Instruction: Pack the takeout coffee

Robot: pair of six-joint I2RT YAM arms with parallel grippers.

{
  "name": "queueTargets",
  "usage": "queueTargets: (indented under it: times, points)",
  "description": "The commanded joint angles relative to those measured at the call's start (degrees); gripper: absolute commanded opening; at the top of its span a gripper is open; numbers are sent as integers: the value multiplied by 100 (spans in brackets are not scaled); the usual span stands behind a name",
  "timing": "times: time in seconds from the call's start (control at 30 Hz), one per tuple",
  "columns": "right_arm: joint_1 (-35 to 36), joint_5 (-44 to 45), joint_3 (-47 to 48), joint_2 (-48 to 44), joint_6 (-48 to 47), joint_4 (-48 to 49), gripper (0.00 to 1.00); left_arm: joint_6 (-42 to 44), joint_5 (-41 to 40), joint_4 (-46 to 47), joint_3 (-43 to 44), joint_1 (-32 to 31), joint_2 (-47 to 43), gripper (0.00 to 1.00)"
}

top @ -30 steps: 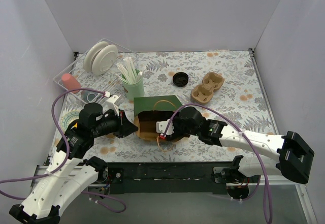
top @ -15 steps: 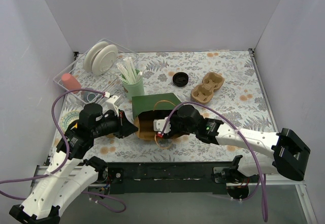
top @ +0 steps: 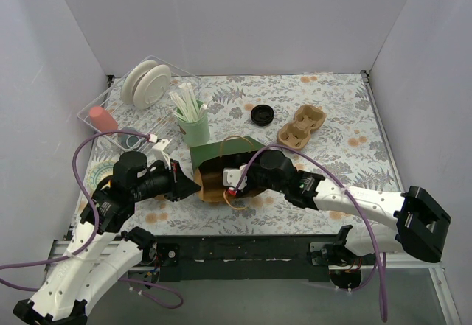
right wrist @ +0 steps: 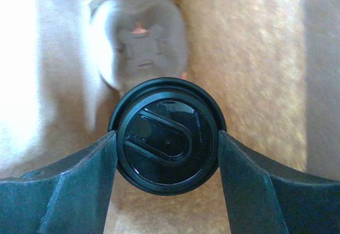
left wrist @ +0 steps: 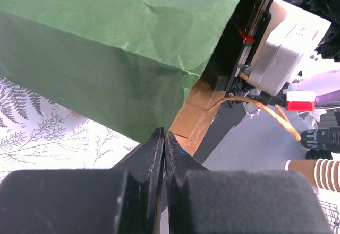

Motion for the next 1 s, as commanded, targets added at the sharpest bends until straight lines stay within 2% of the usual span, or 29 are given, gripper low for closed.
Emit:
queueTargets:
  times: [0.0, 0.57, 0.97]
  points:
    - [-74, 226, -65, 50, -17, 449, 39, -92, 92, -31, -36, -5, -104, 0]
    - [-136, 7, -188, -64, 97, -96, 39, -48, 83, 13, -97, 4, -157, 0]
    - [-189, 121, -337, 260, 115, 580, 41, -109, 92, -75, -97, -5, -210, 0]
